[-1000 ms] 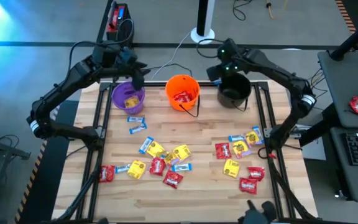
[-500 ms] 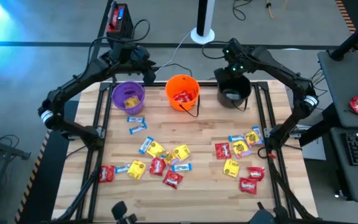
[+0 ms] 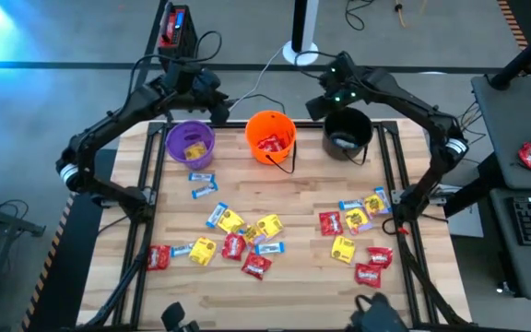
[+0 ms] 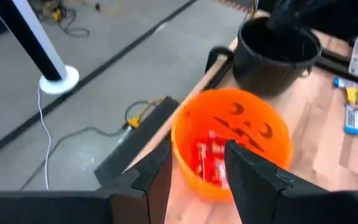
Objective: Sort candy by brand, put in halloween buckets
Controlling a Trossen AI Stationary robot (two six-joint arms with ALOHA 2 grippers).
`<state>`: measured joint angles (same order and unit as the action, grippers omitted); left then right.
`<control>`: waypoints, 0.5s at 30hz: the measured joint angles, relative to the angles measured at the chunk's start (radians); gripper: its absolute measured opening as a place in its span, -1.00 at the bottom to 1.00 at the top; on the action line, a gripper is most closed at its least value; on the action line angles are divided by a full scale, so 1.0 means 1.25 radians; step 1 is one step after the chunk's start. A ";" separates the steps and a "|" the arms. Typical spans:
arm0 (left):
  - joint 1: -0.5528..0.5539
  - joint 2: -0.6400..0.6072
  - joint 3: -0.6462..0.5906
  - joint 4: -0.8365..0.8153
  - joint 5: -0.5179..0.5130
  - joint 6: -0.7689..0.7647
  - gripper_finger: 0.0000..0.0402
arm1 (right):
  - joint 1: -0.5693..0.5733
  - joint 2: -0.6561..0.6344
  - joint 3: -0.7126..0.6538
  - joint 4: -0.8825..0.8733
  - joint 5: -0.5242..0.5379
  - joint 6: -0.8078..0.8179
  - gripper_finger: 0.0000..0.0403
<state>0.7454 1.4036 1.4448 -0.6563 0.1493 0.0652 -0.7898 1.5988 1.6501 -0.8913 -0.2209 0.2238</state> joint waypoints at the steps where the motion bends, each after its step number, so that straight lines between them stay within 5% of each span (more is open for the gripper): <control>1: -0.001 -0.007 0.000 -0.018 0.003 -0.005 -0.34 | 0.001 0.007 0.000 0.024 -0.025 0.000 -0.96; 9: -0.035 -0.074 0.000 -0.229 0.227 -0.110 -0.37 | 0.001 0.042 -0.001 0.133 -0.056 -0.027 -0.96; 15: -0.129 -0.113 0.001 -0.402 0.242 -0.150 -0.43 | 0.002 0.049 -0.001 0.239 -0.054 -0.079 -0.95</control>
<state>0.5844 1.2622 1.4464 -1.1587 0.4523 -0.1226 -0.7879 1.6598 1.6493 -0.5923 -0.2879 0.1250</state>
